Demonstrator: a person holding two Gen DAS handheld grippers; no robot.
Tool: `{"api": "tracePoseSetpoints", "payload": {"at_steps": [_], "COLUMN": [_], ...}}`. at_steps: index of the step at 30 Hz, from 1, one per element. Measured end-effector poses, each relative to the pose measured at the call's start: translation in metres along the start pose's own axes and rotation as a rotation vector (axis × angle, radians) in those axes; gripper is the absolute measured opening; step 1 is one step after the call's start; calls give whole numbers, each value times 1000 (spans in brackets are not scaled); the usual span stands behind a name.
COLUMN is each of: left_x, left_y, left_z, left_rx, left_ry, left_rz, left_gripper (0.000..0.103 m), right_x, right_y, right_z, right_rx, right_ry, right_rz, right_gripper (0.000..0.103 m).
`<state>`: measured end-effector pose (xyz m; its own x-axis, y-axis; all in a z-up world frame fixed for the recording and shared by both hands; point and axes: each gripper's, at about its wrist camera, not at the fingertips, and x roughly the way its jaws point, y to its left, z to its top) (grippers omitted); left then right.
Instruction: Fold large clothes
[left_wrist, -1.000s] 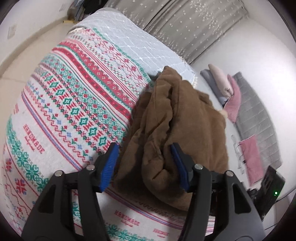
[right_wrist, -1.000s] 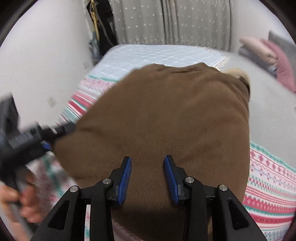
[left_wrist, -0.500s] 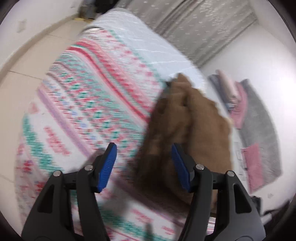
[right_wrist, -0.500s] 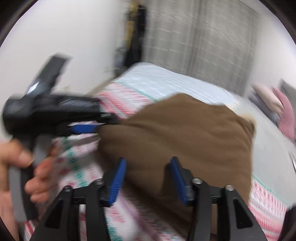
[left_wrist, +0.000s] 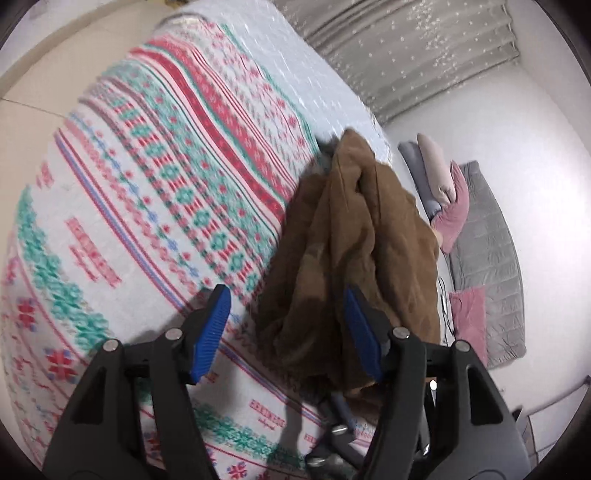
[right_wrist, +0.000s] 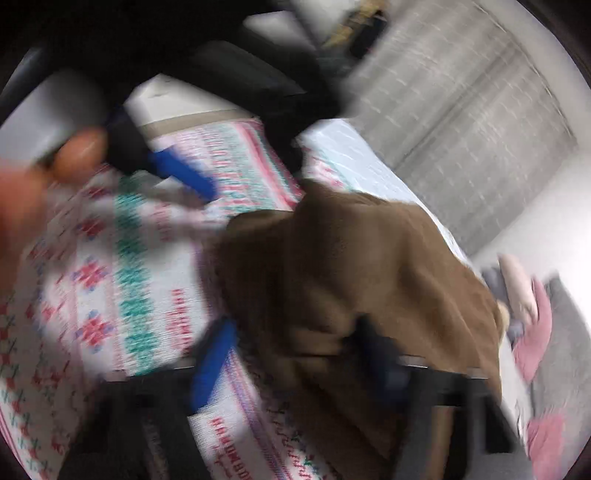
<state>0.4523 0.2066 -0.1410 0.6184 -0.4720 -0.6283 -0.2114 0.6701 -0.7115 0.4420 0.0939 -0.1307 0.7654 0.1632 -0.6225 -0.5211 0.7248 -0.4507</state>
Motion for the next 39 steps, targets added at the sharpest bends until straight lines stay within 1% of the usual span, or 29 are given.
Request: {"api": "tracePoseSetpoints", "payload": {"at_steps": [1, 2, 4, 6, 8, 9, 11, 12, 13, 16, 17, 20, 24, 25, 26, 27, 28, 30, 32, 36, 38, 39], "left_x": [1, 0, 0, 0, -4, -7, -10, -11, -11, -1, 0, 1, 7, 6, 4, 3, 3, 6, 14, 22, 26, 26], "left_y": [-2, -3, -1, 5, 8, 8, 6, 3, -1, -9, -12, -20, -21, -22, -23, -27, -28, -30, -32, -40, -39, -40], "left_z": [-1, -2, -2, -1, -1, -1, -3, -3, -4, -7, -9, -12, -13, -13, -14, -14, -15, -13, -15, -17, -19, -19], "left_rx": [2, -1, -29, -75, -103, -119, -130, -117, -97, -53, -38, -6, -19, -22, -23, -22, -17, -5, 13, 63, 81, 86], "left_ry": [10, 10, 25, 42, 46, 39, 39, 35, 35, 78, 81, 85, 79, 76, 76, 75, 68, 75, 83, 61, 46, 40], "left_rz": [-21, -29, -45, -96, -144, -221, -356, -360, -327, -140, -121, -105, -109, -126, -174, -195, -192, -172, -131, -66, -3, 1], "left_gripper": [67, 68, 68, 68, 68, 76, 88, 92, 93, 93, 93, 93, 95, 95, 95, 96, 97, 97, 97, 96, 90, 85], "right_x": [-1, -1, -1, -4, -10, -9, -9, -4, -4, -4, -6, -7, -6, -7, -8, -9, -9, -8, -7, -3, -4, -4], "right_y": [-9, -10, -5, -3, -1, -4, -5, -14, -15, -21, -22, -24, -27, -27, -27, -27, -27, -29, -32, -42, -43, -48], "right_z": [-1, -2, -5, -7, -9, -10, -11, -15, -16, -18, -20, -20, -20, -21, -20, -22, -22, -22, -23, -24, -24, -25], "right_rx": [42, 40, -14, -18, 6, 10, 21, 24, 29, 55, 63, 69, 71, 75, 79, 82, 84, 86, 94, 108, 118, 131], "right_ry": [-10, -23, -50, -64, -72, -74, -80, -84, -89, -99, -102, -103, -107, -110, -111, -111, -109, -108, -109, -109, -115, -118], "right_rz": [29, 33, 3, -6, 13, 22, 37, 39, 42, 74, 84, 94, 107, 116, 122, 125, 129, 133, 147, 163, 187, 209], "right_gripper": [36, 36, 34, 34, 34, 34, 34, 34, 34, 34, 34, 34, 36, 37, 37, 37, 37, 37, 38, 38, 41, 42]}}
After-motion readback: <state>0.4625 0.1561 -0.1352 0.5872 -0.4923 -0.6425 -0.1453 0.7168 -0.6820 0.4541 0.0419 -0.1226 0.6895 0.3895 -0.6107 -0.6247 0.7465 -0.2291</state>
